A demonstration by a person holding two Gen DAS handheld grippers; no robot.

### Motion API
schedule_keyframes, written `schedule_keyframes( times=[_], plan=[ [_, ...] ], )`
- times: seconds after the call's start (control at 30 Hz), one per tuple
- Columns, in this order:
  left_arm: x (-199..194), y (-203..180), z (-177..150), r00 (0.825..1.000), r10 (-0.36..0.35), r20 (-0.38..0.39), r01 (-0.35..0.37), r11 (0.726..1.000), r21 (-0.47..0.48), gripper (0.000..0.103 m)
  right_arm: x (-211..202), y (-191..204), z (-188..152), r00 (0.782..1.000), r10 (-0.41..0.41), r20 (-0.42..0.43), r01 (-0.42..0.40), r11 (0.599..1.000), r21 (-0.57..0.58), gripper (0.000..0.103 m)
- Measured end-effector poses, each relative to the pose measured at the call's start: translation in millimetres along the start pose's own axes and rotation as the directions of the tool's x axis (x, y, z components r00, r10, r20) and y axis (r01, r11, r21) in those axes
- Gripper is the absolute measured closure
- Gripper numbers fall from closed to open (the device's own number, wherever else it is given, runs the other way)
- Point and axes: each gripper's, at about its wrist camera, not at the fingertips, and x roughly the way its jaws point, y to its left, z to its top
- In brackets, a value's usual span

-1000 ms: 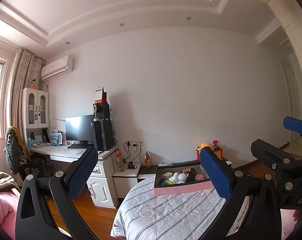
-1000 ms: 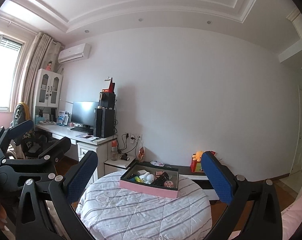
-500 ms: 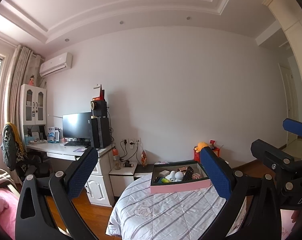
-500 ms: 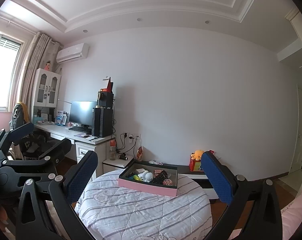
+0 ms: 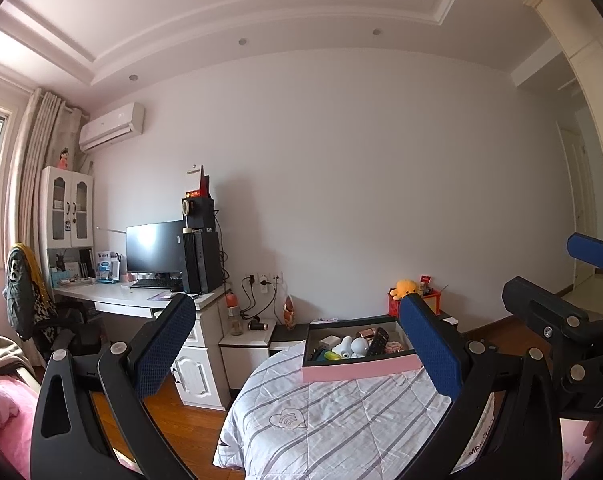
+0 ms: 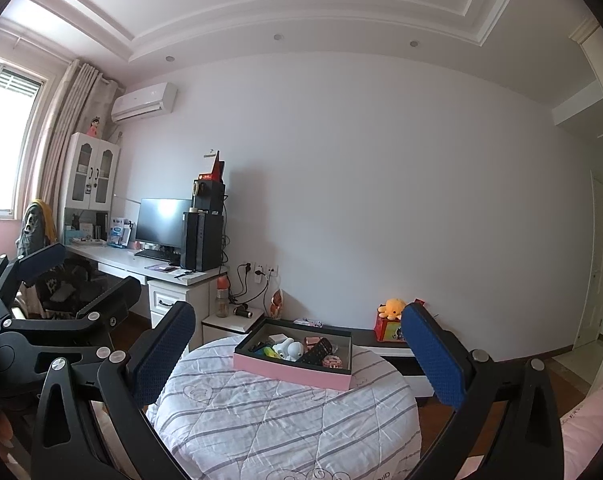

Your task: Organize rigid objects

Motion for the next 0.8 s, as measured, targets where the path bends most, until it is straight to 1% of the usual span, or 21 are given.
schedule_keyframes(
  times=[0.8],
  plan=[
    [-1.7, 1.4, 3.3, 1.0, 0.014, -0.005, -0.014, 1.0, 0.002, 0.0, -0.3, 2.8, 3.9, 1.0, -0.012, -0.007, 0.012, 1.0, -0.019, 0.0]
  ],
)
